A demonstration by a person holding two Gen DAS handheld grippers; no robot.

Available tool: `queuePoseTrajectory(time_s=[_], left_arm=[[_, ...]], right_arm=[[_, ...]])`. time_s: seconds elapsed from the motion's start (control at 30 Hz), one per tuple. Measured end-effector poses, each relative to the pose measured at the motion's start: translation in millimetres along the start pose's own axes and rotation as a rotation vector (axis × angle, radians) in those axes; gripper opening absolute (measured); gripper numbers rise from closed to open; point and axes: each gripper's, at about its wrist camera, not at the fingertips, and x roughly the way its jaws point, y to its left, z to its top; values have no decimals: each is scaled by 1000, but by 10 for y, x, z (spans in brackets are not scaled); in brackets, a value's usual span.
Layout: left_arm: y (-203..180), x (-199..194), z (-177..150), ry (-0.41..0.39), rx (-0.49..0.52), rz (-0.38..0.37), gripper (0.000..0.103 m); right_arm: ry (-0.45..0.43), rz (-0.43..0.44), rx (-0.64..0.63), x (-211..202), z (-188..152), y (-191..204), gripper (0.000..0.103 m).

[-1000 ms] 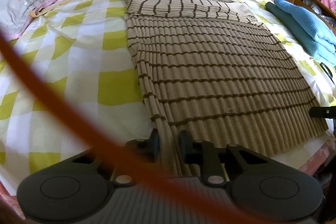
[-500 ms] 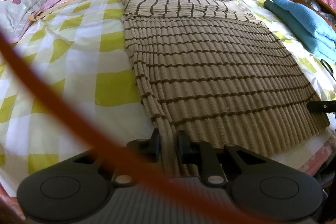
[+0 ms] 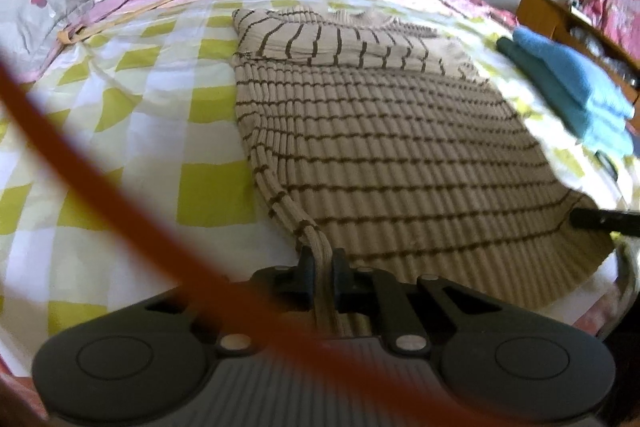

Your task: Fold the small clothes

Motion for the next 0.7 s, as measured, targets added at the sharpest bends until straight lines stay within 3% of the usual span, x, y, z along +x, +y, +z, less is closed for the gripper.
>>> queuePoseTrajectory(time_s=[0.3, 0.7], left_arm=[[-20, 34, 241, -51, -44, -52, 15], [-121, 131, 670, -122, -18, -34, 15]], right_arm=[[-60, -5, -47, 35, 239, 74, 5], [-124, -12, -61, 190, 622, 59, 5]])
